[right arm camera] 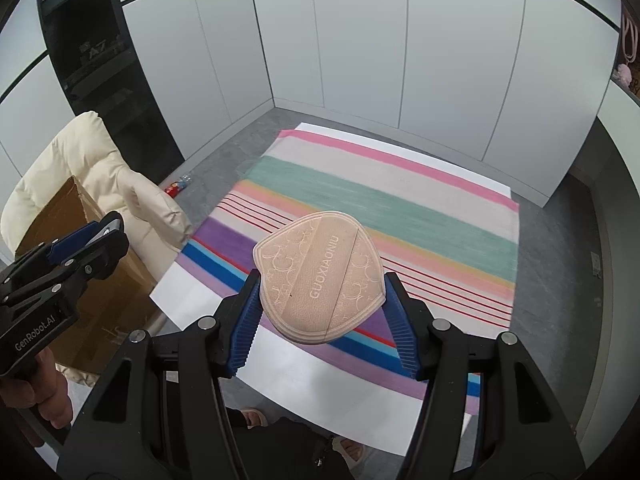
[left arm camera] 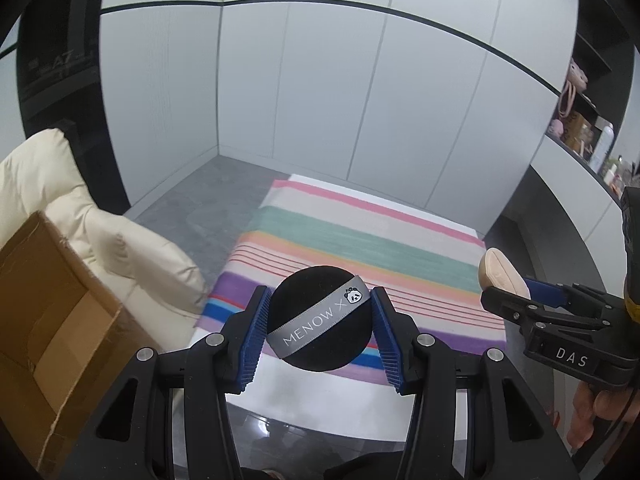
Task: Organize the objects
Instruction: 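Lift both puffs and carry them with both grippers over the cardboard box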
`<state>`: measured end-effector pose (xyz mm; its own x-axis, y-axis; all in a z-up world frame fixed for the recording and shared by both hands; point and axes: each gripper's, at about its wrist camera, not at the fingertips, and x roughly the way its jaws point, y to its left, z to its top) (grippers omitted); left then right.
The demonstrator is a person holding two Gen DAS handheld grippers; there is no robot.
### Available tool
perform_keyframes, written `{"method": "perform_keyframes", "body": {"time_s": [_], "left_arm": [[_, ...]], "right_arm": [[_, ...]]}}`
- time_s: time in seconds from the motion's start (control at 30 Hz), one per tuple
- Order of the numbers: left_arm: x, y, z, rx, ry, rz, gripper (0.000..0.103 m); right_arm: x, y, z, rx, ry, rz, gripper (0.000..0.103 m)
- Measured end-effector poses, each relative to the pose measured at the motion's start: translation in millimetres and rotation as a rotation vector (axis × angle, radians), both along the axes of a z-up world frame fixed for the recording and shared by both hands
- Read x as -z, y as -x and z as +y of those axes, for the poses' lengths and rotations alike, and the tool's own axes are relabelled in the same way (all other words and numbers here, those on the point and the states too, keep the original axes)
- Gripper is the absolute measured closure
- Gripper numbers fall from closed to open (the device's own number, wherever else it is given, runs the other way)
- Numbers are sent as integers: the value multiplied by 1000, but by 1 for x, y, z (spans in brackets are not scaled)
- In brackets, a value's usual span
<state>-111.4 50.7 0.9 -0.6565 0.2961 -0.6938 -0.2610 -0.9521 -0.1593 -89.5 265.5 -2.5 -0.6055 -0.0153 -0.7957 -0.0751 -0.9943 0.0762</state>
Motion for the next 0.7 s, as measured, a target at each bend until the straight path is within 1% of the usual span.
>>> {"method": "perform_keyframes", "body": {"time_s": [0.27,0.37,0.7], "left_arm": [[6,3,-40,-78,-29,-19,52],[6,3,-55,-104,-24,-11,52],[2,1,-107,-212,-46,1,52]], "right_arm": [[0,16,-42,-80,-20,16,42],[-1,20,-59,-114,-35,26,42],[-5,32,-103,-198,-21,53,42]]}}
